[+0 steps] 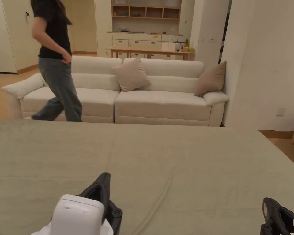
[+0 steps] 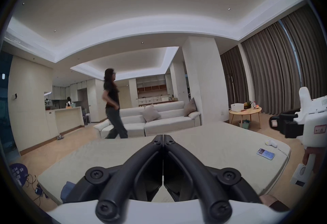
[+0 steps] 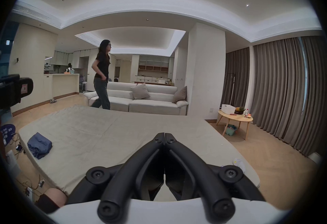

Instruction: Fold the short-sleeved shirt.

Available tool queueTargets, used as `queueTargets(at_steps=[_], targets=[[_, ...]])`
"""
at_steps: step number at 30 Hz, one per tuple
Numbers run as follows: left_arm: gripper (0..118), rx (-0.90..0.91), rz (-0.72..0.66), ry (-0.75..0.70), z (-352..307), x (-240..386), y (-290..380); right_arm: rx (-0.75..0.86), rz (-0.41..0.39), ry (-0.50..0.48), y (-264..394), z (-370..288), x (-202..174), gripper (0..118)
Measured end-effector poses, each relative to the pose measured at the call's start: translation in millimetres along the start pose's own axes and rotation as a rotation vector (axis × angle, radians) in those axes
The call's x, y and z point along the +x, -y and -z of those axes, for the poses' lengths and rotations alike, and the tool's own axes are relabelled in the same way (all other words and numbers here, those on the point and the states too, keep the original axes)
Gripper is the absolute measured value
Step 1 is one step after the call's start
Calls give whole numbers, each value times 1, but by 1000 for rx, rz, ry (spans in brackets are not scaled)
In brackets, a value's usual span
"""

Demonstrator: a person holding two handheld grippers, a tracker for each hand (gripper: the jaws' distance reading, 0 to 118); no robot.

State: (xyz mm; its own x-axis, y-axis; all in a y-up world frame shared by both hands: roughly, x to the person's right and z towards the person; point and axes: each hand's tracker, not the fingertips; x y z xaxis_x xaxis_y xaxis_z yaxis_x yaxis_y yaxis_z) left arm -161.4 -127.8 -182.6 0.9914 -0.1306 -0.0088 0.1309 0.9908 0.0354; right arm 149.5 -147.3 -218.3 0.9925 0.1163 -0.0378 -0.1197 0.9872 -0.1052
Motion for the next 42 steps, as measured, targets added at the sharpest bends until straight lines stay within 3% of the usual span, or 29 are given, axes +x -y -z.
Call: queueTargets(at_steps=[17,42], targets=[[0,-11,-24,-144,5,-40,-7,55,4,46,-6,1,7,0],[0,-22,-16,-188,7,-48,-1,69,10,43,-8,10,2,0]])
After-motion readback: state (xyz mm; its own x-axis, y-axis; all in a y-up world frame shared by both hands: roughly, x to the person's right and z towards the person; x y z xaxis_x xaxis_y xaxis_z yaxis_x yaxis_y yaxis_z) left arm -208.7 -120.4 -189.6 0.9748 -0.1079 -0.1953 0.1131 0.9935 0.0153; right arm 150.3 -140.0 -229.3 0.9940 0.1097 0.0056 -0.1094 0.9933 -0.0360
